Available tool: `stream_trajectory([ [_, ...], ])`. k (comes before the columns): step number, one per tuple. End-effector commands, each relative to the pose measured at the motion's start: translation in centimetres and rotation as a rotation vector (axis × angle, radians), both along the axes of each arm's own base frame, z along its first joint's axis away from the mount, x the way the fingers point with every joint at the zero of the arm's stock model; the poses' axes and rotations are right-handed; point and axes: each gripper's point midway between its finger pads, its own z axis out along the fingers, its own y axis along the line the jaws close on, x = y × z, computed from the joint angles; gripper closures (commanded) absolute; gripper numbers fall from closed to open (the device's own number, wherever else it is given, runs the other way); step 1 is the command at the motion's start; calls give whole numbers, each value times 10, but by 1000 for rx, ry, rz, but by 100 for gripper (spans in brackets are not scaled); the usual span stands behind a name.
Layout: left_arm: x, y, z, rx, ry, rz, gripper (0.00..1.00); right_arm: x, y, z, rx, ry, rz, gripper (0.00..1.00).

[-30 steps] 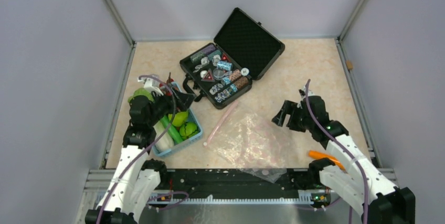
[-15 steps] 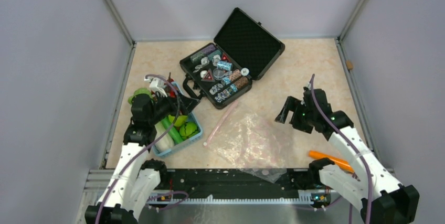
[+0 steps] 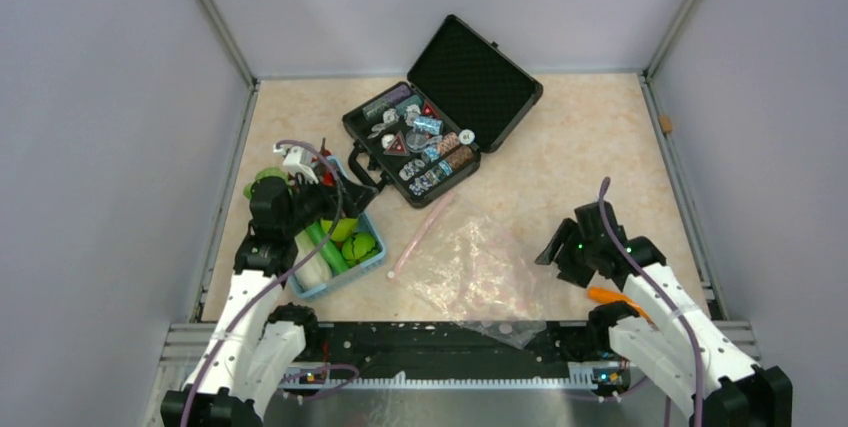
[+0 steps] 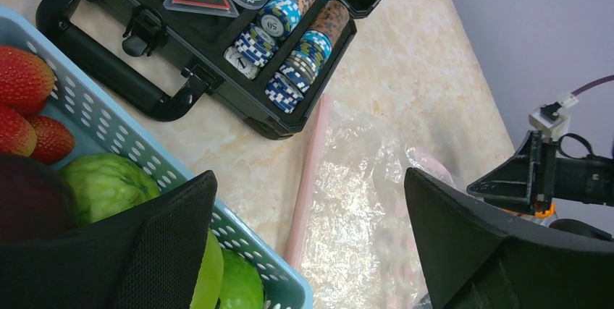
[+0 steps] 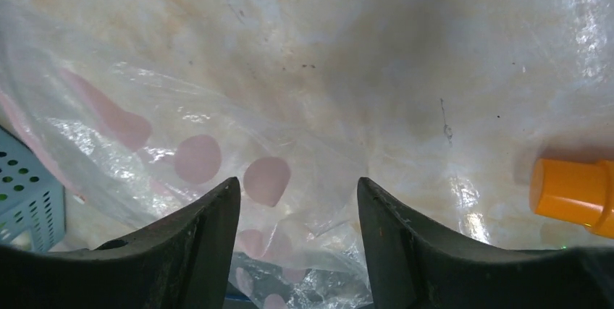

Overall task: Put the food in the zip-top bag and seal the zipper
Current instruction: Adjust the zipper food storage bag at the center of the board.

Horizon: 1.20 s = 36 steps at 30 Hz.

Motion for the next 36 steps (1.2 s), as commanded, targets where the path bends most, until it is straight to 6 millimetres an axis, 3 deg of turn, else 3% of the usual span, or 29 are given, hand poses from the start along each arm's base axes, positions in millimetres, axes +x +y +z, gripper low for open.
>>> stream_trajectory([
  [1, 4, 1, 12, 5, -40, 2, 1, 11, 4, -8, 20, -11, -51, 45],
  [4, 5, 1, 15, 2, -46, 8, 1, 21, 1, -2, 16, -73, -75, 61],
  [8, 6, 1, 15, -1, -42, 7, 1, 34, 9, -1, 46, -134, -42, 97],
  [10, 6, 0, 14, -5, -33, 2, 1, 51, 10, 11, 30, -187, -31, 100],
  [15, 2, -8, 15, -19, -26, -57, 1, 112, -13, 60, -201, -391, -1, 100],
  [17, -1, -11, 16, -24, -32, -79, 1, 137, -16, 68, -322, -432, 102, 100],
  [20, -2, -11, 18, -35, -34, -75, 1, 164, -29, 76, -484, -406, 153, 92],
  [22, -4, -11, 18, -38, -33, -72, 1, 174, -23, 71, -513, -363, 240, 67],
  [23, -4, -10, 18, -38, -33, -68, 1, 176, -27, 71, -537, -327, 229, 62],
  [26, -6, -7, 15, -32, -30, -45, 1, 181, -29, 87, -559, -341, 223, 34],
  [30, -4, 0, 8, -16, -20, 1, 1, 178, -16, 131, -466, -481, 226, 30],
  [32, -1, 2, 7, -16, -15, 19, 1, 171, 3, 153, -347, -578, 255, 30],
  [36, 3, 2, 9, -21, -3, 28, 1, 148, 64, 160, -65, -635, 435, 31],
])
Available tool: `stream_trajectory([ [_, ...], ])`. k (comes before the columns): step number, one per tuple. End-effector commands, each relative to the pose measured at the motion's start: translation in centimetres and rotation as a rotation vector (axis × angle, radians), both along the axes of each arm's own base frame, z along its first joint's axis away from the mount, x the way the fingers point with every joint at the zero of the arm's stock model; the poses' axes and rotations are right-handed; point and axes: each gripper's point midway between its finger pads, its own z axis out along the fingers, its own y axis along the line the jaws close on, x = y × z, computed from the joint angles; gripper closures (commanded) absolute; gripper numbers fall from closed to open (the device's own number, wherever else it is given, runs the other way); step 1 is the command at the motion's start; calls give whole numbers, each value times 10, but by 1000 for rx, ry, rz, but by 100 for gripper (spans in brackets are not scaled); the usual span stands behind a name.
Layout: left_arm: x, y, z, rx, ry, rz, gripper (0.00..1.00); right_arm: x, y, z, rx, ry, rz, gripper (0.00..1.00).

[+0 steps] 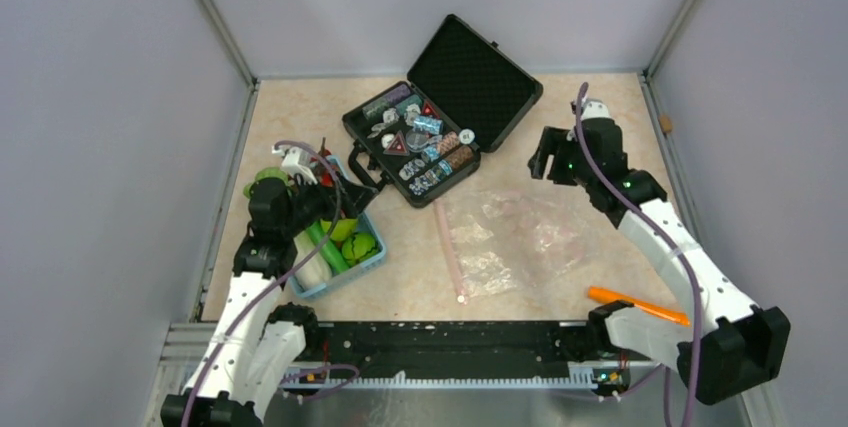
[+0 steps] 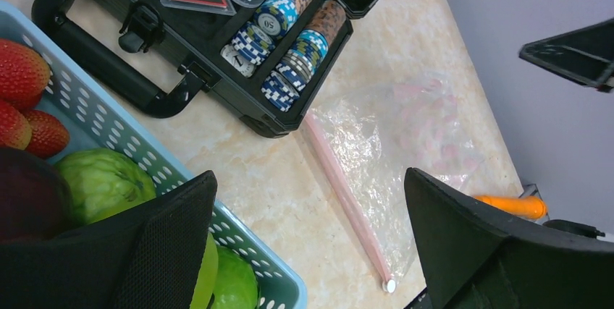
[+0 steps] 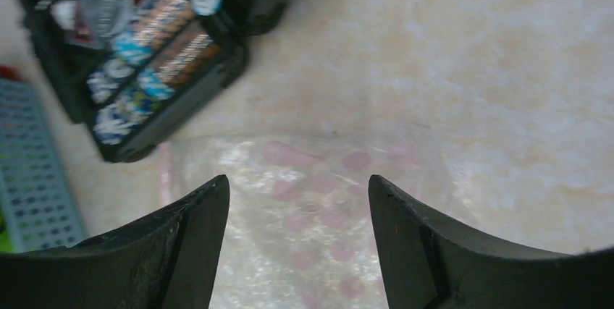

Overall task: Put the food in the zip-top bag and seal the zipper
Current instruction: Adjust the zipper food storage bag at the center of the board, then pick up the zipper food storage bag at the center of the board.

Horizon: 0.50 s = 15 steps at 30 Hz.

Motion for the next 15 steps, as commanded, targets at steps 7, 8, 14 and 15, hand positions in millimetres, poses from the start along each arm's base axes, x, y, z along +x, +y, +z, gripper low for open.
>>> stream_trajectory([
  [7, 11, 8, 7, 0, 8, 69, 1, -59, 143, -23, 89, 74, 443, 34],
  [8, 10, 10, 7, 2, 5, 79, 1, -63, 150, -33, 70, 96, 444, 35],
  [14, 3, 27, 16, 17, -45, 190, 1, -87, 190, -65, 64, 142, 485, 39],
  [15, 1, 30, 18, 15, -57, 208, 1, -91, 198, -67, 74, 142, 497, 39],
])
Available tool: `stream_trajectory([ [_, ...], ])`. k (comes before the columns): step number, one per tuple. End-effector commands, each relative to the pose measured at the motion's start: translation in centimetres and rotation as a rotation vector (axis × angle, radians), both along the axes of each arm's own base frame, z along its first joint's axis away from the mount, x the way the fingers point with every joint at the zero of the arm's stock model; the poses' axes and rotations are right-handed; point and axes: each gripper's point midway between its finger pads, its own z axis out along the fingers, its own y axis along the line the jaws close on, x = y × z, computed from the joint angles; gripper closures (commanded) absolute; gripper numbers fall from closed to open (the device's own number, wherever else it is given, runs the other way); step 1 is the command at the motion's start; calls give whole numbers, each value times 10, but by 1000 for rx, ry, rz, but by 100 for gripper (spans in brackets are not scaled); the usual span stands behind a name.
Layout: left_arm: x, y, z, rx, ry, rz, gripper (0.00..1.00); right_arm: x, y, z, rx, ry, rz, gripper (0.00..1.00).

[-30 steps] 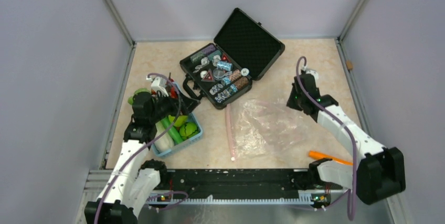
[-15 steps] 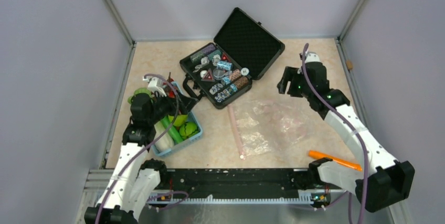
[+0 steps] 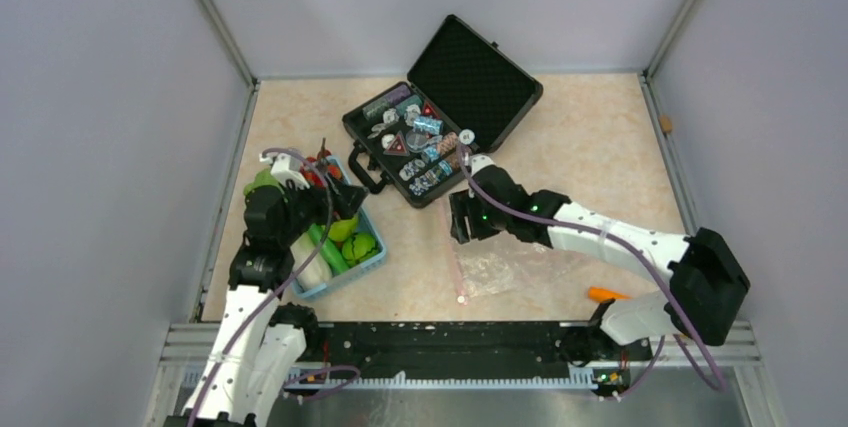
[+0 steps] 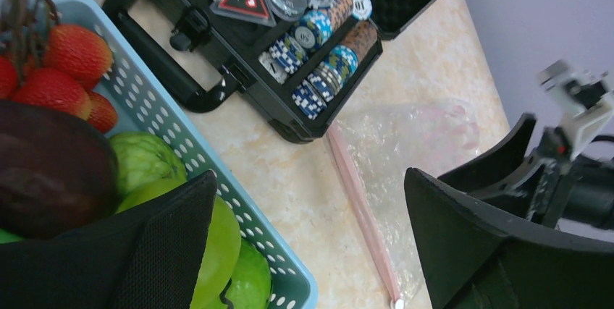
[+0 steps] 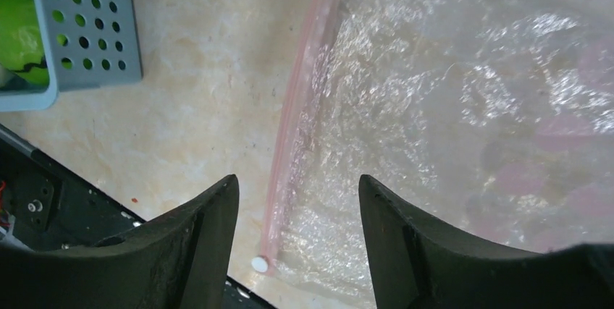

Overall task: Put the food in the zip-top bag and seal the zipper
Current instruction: Pick up the zipper food storage bag at the center of the board.

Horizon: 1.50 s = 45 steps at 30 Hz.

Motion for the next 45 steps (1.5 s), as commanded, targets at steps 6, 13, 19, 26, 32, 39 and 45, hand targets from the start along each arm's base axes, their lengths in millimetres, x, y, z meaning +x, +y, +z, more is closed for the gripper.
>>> stream_trajectory([
  [6, -5, 28, 30, 2, -139, 178, 1, -5, 38, -31, -79, -18, -74, 41],
  [13, -10, 38, 31, 14, -149, 233, 1, -2, 26, -59, -240, -45, -139, 47],
  [19, -11, 40, 26, 8, -135, 253, 1, -7, 38, -60, -225, -39, -108, 46],
  [26, -10, 41, 25, 3, -130, 264, 1, -9, 34, -63, -314, -76, -152, 46],
  [32, -11, 49, 22, -5, -106, 320, 1, -9, 27, -70, -360, -114, -199, 53],
  [39, -14, 66, 13, -29, -78, 436, 1, -12, 35, -75, -345, -108, -188, 52],
  [45, -14, 72, 16, -22, -91, 465, 1, -13, 33, -84, -387, -110, -197, 51],
])
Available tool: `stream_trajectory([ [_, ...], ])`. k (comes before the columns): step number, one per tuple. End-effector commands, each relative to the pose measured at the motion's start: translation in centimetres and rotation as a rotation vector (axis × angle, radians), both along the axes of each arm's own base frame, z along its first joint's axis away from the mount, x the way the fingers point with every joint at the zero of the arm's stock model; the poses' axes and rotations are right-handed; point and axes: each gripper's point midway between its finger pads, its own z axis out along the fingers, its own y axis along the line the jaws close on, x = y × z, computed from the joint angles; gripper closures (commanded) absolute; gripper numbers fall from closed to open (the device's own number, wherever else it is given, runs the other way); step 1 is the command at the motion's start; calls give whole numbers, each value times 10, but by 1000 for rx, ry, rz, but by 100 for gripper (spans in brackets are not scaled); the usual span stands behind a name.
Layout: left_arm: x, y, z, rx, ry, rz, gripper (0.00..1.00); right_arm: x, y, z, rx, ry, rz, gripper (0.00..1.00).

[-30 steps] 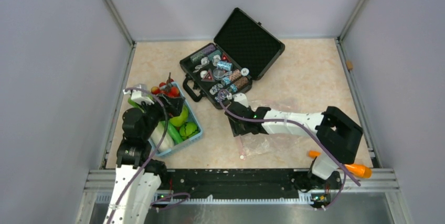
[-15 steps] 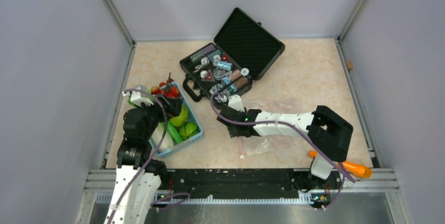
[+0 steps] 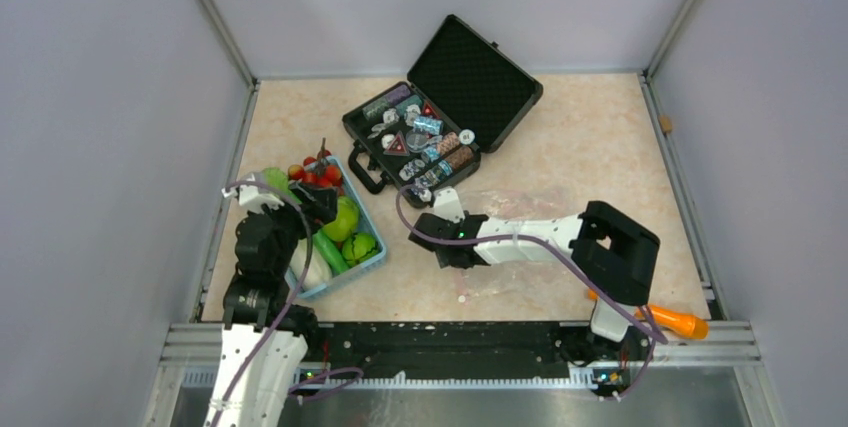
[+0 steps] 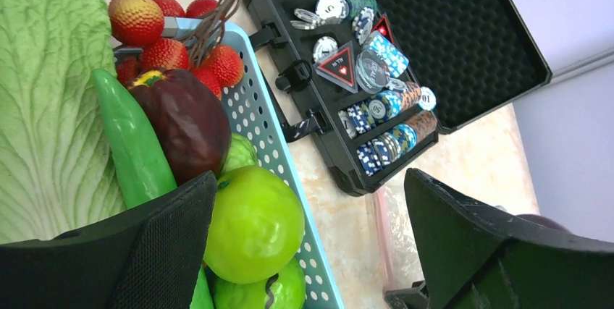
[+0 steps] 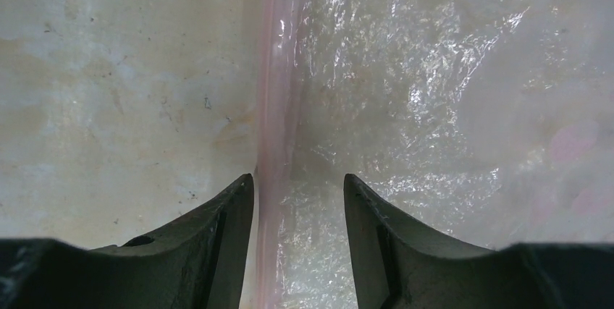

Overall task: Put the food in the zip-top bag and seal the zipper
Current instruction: Pick up the zipper food storage bag at the center of the board.

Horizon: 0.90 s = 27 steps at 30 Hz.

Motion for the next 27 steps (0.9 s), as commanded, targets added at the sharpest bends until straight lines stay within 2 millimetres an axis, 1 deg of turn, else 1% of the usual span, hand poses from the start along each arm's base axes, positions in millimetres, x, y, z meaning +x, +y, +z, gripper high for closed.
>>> stream_trajectory([
  [1, 2, 9, 5, -1, -20, 57, 1, 5, 10, 5, 5, -41, -17, 52],
  [4, 3, 8, 3, -6, -15, 53, 1, 4, 10, 2, -15, -53, -23, 53],
  [5, 3, 8, 3, -6, -13, 51, 1, 3, 9, 3, -23, -62, -28, 56],
  [6, 3, 8, 2, -7, -11, 52, 1, 3, 8, 4, -29, -71, -31, 61],
  [8, 3, 7, 2, -8, -10, 47, 1, 3, 9, 10, -27, -88, -33, 73],
  [12, 5, 6, 1, -11, -8, 40, 1, 4, 11, 27, 17, -110, -29, 80],
  [13, 5, 2, 0, -16, -7, 18, 1, 3, 13, 32, 42, -113, -20, 81],
  [14, 5, -1, 0, -18, -7, 1, 1, 2, 18, 37, 81, -112, -3, 88],
  [16, 7, -7, 0, -22, -6, -32, 1, 1, 23, 44, 131, -115, 17, 99],
  [19, 9, -16, 0, -25, -4, -88, 1, 0, 26, 49, 157, -114, 26, 100],
  [23, 11, -31, 2, -27, -11, -177, 1, 0, 23, 48, 142, -110, 19, 100],
  [25, 9, -44, 8, -21, -41, -268, 1, -2, 26, 57, 182, -113, 23, 100],
  [27, 6, -58, 14, -26, -68, -360, 1, -4, 28, 70, 263, -126, 38, 100],
])
